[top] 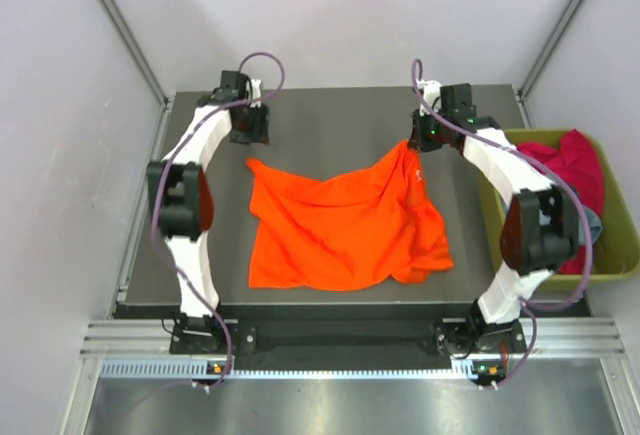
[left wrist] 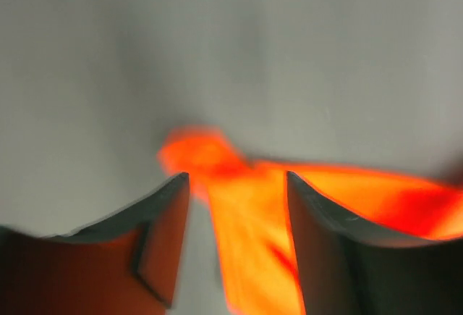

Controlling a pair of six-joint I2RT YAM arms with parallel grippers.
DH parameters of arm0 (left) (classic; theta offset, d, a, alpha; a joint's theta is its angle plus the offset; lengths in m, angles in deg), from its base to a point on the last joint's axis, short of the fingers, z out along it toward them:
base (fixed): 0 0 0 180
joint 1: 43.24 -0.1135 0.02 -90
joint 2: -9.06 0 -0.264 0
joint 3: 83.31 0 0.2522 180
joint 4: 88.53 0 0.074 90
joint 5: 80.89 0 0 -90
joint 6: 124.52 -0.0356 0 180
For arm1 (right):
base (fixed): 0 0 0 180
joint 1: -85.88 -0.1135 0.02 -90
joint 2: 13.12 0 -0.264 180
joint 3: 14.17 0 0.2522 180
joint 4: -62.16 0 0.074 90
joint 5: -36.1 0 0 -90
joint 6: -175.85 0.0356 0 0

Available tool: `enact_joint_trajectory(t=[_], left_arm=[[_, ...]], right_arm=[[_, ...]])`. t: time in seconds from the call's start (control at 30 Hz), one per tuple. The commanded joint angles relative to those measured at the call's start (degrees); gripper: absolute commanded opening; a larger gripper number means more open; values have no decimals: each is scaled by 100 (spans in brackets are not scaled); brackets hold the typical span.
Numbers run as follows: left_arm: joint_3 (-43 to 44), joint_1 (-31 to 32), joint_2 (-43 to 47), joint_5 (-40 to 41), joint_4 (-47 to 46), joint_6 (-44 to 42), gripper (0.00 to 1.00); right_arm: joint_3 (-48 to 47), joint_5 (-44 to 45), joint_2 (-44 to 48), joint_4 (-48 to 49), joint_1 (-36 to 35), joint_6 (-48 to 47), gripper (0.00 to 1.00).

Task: Fold and stack the t-shirts
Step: Flatten the tshirt out

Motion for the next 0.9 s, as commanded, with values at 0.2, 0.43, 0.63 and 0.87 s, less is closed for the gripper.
enact_joint_trajectory(t=[0.2, 0.43, 0.63, 0.87], left_arm=[[767, -241, -534, -1267, 618, 293, 67], [1110, -434, -157, -969, 1409, 258, 61], [99, -602, 223, -987, 1260, 442, 51], [423, -804, -445, -1075, 1391, 424, 53]], right_arm=[[-1072, 688, -604, 40, -134, -371, 0], [-958, 733, -340, 93, -337, -521, 0], [-1099, 706, -586, 154, -345, -601, 0], [-783, 689, -279, -12, -328, -495, 0]])
